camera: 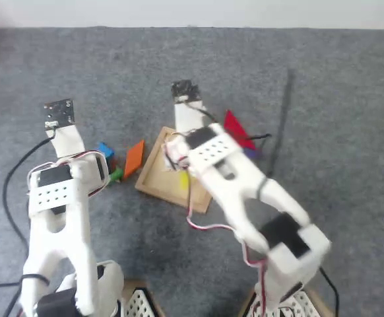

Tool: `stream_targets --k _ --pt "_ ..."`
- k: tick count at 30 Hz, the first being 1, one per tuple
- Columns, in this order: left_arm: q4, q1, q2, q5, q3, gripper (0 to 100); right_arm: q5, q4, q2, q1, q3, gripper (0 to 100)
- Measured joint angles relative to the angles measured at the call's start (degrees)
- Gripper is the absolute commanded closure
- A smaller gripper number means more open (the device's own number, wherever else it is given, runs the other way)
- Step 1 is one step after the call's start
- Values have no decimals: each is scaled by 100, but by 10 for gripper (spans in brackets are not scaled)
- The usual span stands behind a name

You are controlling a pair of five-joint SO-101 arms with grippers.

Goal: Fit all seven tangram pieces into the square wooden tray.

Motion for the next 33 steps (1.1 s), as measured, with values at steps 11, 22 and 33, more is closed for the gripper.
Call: stream_targets --k 11,22,33 --pt "0 0 0 0 0 763 -756 0 1547 -466 -1530 709" --pt "0 0 0 0 0 763 -756 0 1600 -466 -1609 489" --pt "0 0 0 0 0 763 -756 44 1600 -255 -1609 465"
